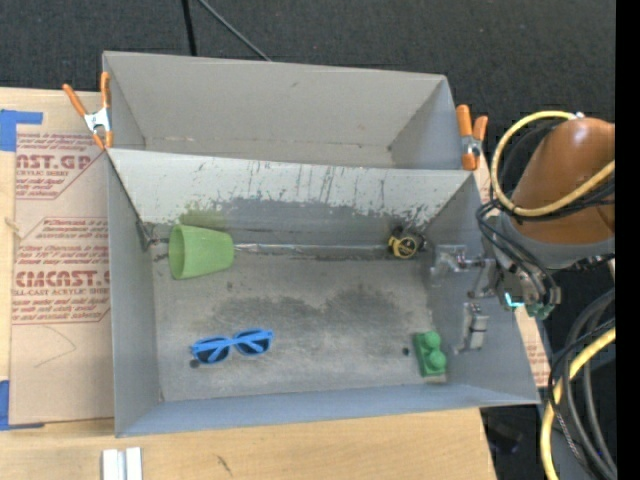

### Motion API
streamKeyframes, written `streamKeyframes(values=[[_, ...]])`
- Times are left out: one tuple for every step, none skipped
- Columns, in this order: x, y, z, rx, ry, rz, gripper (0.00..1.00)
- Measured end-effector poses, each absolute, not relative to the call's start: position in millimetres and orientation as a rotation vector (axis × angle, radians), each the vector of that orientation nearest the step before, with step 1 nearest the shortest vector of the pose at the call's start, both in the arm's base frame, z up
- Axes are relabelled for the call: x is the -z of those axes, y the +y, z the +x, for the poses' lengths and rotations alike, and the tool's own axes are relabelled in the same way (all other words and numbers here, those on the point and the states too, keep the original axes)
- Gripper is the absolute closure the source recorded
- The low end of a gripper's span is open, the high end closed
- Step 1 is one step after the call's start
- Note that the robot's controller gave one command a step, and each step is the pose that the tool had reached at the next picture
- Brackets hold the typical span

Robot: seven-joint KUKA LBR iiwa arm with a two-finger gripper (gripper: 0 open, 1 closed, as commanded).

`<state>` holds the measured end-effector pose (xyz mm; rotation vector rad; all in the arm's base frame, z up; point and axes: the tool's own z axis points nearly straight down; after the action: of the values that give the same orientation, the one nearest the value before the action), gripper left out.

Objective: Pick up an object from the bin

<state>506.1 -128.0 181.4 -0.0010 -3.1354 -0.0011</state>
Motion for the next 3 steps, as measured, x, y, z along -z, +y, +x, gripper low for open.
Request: streamKeyframes(values=[[-92.4,-140.3,480.3,0.002,-3.134,-0.035,0.00],[-96.6,-139.7,483.1,0.000,-3.142,-0.032,1.00],[-96.6,-139.7,483.0,-0.001,-3.141,-0.031,0.00]])
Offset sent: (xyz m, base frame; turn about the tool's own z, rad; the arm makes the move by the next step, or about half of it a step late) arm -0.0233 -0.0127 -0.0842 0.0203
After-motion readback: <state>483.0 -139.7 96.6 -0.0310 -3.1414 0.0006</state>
